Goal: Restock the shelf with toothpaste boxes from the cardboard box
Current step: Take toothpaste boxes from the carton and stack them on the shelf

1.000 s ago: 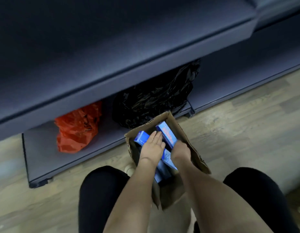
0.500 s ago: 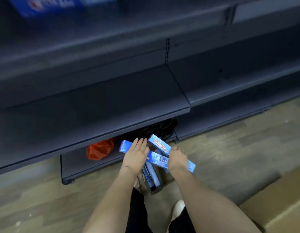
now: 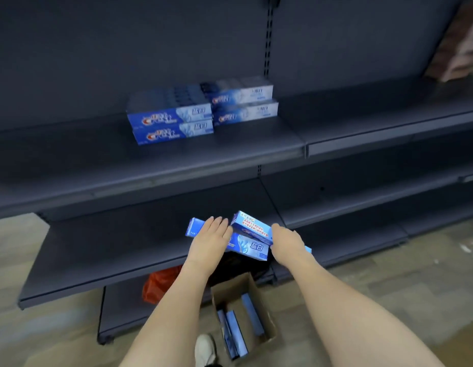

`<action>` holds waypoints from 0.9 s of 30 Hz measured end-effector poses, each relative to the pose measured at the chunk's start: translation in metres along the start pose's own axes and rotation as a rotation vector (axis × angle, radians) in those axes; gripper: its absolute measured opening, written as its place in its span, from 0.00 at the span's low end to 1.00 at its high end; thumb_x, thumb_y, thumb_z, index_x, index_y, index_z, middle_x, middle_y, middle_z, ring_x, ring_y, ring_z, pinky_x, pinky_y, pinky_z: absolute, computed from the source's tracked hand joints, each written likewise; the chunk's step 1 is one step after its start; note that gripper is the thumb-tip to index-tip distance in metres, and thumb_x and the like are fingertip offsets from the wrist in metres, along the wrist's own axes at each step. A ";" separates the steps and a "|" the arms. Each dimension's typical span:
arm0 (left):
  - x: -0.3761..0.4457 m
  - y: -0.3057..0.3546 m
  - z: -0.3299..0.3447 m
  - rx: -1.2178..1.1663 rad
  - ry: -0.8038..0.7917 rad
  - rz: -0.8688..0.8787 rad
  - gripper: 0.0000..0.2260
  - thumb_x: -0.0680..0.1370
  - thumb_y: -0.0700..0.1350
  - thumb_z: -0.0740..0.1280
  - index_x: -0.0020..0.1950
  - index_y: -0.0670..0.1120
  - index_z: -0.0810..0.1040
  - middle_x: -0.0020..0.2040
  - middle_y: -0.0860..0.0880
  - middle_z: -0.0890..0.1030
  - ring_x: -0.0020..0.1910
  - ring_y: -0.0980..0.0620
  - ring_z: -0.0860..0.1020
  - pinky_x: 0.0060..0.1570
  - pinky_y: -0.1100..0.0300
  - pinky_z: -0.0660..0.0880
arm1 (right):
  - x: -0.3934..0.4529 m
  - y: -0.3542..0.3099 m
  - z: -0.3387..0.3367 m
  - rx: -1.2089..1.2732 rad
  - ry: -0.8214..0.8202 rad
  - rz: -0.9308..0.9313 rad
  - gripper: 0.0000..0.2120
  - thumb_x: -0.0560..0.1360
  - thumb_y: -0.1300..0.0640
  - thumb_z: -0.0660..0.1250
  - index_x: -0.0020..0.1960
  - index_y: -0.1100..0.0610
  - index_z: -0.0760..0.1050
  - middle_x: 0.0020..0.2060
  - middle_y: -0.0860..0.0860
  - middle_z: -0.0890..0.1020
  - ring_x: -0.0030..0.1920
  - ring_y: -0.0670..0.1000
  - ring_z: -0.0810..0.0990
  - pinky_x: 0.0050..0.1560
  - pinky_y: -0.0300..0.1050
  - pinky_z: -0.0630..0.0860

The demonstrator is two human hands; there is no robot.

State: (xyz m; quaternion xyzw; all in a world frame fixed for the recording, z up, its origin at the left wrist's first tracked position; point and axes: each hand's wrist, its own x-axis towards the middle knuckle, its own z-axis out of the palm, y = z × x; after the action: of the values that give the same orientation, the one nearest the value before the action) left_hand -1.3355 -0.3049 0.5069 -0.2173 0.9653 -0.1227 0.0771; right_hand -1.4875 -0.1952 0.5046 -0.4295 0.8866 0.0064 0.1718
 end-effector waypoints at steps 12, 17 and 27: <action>-0.001 -0.057 -0.077 0.062 0.558 -0.128 0.31 0.47 0.39 0.82 0.49 0.39 0.83 0.41 0.46 0.82 0.41 0.45 0.82 0.53 0.50 0.77 | -0.004 -0.002 -0.132 0.130 0.113 -0.245 0.20 0.75 0.59 0.65 0.63 0.58 0.59 0.58 0.59 0.76 0.46 0.56 0.74 0.47 0.49 0.73; 0.002 -0.093 -0.098 0.092 0.593 -0.244 0.32 0.47 0.36 0.82 0.50 0.38 0.82 0.42 0.44 0.81 0.42 0.43 0.82 0.53 0.46 0.77 | 0.011 -0.018 -0.174 0.096 0.205 -0.341 0.23 0.75 0.57 0.67 0.67 0.57 0.63 0.60 0.57 0.73 0.57 0.57 0.74 0.55 0.49 0.72; 0.026 -0.148 -0.106 0.032 0.567 -0.336 0.26 0.47 0.41 0.83 0.41 0.42 0.80 0.36 0.46 0.81 0.36 0.45 0.81 0.45 0.52 0.79 | 0.063 -0.057 -0.226 -0.044 0.158 -0.387 0.29 0.79 0.57 0.62 0.76 0.53 0.54 0.67 0.58 0.69 0.64 0.57 0.71 0.61 0.48 0.70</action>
State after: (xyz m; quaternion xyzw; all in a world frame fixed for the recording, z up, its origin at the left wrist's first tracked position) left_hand -1.3211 -0.4243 0.6463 -0.3296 0.8967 -0.2047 -0.2128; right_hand -1.5477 -0.3144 0.7058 -0.5945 0.7980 -0.0411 0.0902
